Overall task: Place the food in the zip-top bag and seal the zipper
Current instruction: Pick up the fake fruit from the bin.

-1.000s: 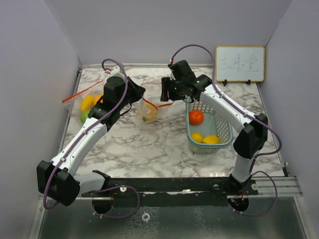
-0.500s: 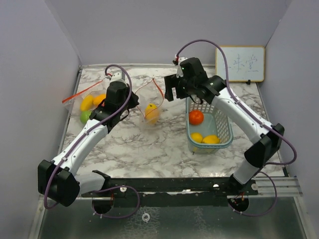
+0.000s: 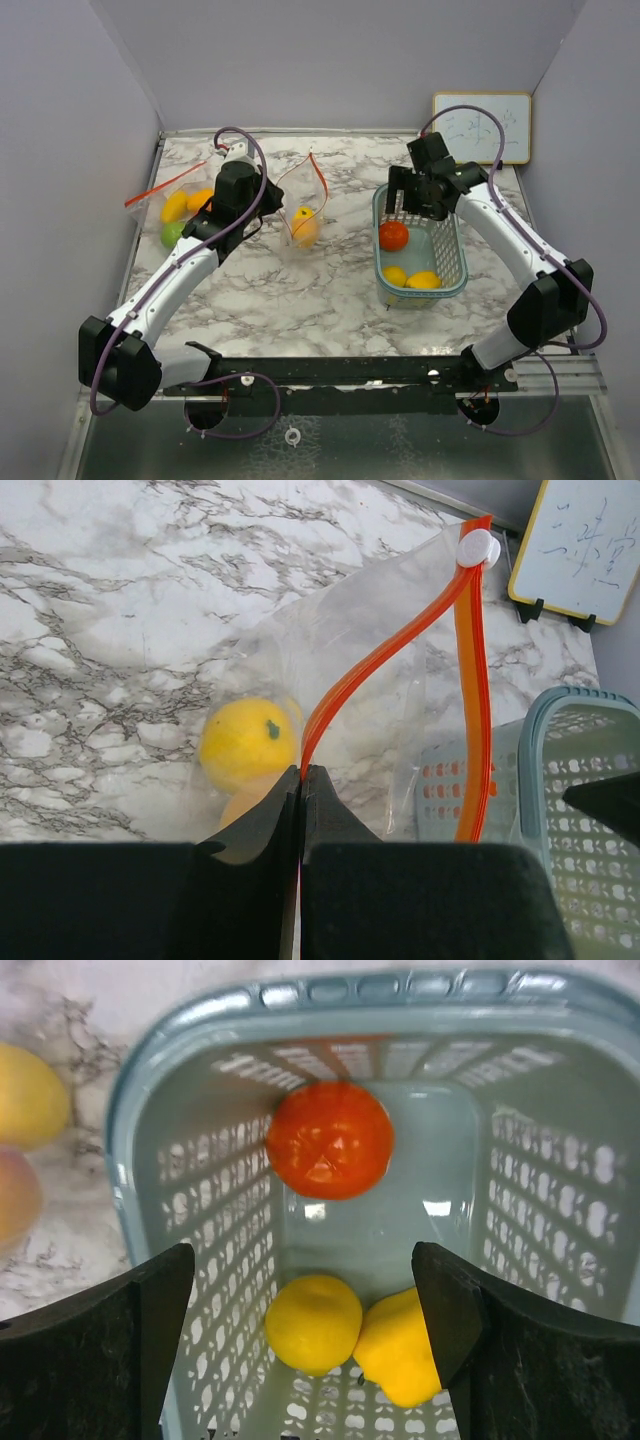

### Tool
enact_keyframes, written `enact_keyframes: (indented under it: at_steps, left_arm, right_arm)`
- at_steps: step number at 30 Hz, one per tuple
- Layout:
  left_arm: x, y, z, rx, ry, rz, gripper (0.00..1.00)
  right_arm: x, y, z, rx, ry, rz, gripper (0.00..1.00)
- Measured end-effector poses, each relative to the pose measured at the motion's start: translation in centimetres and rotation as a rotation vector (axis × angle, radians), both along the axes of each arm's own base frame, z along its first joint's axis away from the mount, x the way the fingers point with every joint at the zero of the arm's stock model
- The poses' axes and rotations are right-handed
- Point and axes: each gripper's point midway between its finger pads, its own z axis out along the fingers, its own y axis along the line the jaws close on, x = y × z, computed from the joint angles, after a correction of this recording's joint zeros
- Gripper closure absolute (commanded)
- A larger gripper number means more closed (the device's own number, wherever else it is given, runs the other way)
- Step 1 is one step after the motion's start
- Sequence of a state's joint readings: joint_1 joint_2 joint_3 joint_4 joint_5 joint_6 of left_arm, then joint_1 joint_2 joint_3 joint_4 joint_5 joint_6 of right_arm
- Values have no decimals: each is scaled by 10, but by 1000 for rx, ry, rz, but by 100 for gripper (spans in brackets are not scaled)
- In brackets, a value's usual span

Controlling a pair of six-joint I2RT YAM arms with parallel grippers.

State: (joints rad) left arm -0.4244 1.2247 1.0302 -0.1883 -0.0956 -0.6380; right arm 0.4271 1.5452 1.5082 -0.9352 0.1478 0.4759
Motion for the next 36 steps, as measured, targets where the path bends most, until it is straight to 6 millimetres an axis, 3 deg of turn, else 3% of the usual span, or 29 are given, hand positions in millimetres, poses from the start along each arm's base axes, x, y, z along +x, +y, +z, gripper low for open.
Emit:
enact_keyframes:
  at_steps: [2, 6, 8, 16, 18, 21, 24, 28, 36]
  left_arm:
    - [0, -1, 0, -1, 1, -2, 100]
    - [1, -1, 0, -1, 2, -3, 100]
    - [1, -1, 0, 0, 3, -3, 100]
    - [2, -2, 3, 2, 5, -4, 100]
    - [2, -2, 5, 2, 4, -4, 100]
    - [2, -2, 6, 3, 5, -5, 100]
    - [3, -2, 6, 5, 7, -5, 100]
    - [3, -2, 3, 10, 15, -5, 100]
    - [4, -2, 0, 13, 20, -6, 100]
  right_arm:
    - [-7, -4, -22, -16, 63, -19, 8]
    - [-8, -3, -44, -17, 102, -41, 7]
    - [-6, -2, -58, -16, 112, -52, 3]
    - [6, -5, -131, -54, 184, -110, 2]
    - [15, -5, -136, -55, 158, -119, 3]
    - [26, -3, -140, -49, 121, -127, 15]
    - [35, 0, -143, -39, 90, -127, 44]
    - [37, 1, -143, -31, 74, -125, 68]
    - [25, -4, -123, -38, 68, -98, 76]
